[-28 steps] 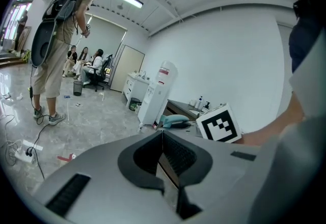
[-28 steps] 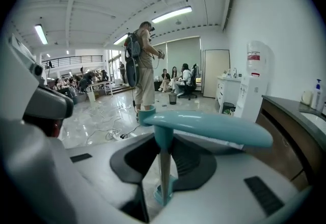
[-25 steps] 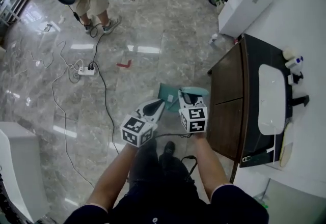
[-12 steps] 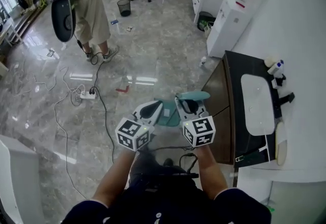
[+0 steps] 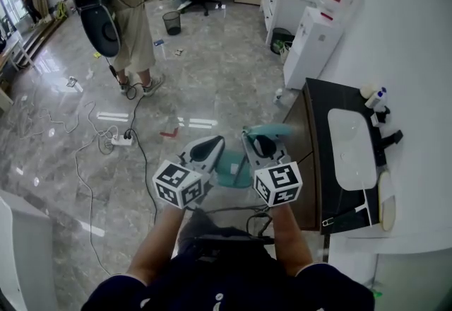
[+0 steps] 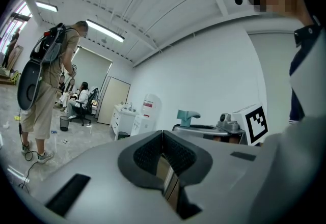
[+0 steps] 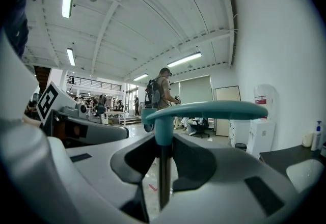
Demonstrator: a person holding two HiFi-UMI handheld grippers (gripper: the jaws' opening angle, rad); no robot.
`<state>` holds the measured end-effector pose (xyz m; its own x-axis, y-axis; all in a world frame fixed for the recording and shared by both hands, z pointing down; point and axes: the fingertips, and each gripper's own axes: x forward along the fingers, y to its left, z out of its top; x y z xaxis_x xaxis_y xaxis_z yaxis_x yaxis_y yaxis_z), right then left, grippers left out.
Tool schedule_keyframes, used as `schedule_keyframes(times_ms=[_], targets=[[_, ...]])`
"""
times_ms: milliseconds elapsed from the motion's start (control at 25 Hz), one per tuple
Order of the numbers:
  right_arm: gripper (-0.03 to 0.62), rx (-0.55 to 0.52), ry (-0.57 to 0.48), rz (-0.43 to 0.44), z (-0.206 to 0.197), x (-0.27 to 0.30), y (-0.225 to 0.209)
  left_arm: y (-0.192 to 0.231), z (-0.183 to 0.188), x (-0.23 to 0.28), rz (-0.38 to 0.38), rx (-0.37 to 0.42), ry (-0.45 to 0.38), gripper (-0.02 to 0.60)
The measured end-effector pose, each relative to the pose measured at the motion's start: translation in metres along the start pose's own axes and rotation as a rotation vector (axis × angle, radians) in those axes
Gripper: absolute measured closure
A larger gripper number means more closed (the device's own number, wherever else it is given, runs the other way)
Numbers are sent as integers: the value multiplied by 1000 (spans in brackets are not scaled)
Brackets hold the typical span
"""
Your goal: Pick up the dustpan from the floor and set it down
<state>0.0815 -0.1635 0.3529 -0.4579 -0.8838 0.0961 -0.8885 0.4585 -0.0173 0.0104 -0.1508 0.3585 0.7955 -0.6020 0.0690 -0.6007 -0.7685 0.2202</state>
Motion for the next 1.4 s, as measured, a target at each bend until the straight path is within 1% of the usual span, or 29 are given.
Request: schedule_keyframes(times_ms=[80,200,360,600,760,920,1080,1240,1400], targets=[[497,3,0,2,0,-1,0,-1,-1,1,3,7,6,568],[497,8,2,1,-2,-4,-3,-5,-3,5,10,36,24,568],[497,14,4,2,-3,-7,-5,-9,-3,7,1,22,10,568],[497,20,10,-3,-6,-11,-9,-14,-6,11,-10,33,19,568],[497,25,33,-13,-17,-12,-13,-13,-13,11,-4,36,34,568],[497,33,75,-35,-38,-7,-21,-5,-27,11,10,35,66,568],[497,41,127,-55,-69,5,-32,5,-55,13,10,47,131,568],[497,55,192,-75,-108,23,-49,16,-86,19,9,33,198,568],[497,68,264,-93,-155,44,-66,32,-114,23,28,4,249,568]])
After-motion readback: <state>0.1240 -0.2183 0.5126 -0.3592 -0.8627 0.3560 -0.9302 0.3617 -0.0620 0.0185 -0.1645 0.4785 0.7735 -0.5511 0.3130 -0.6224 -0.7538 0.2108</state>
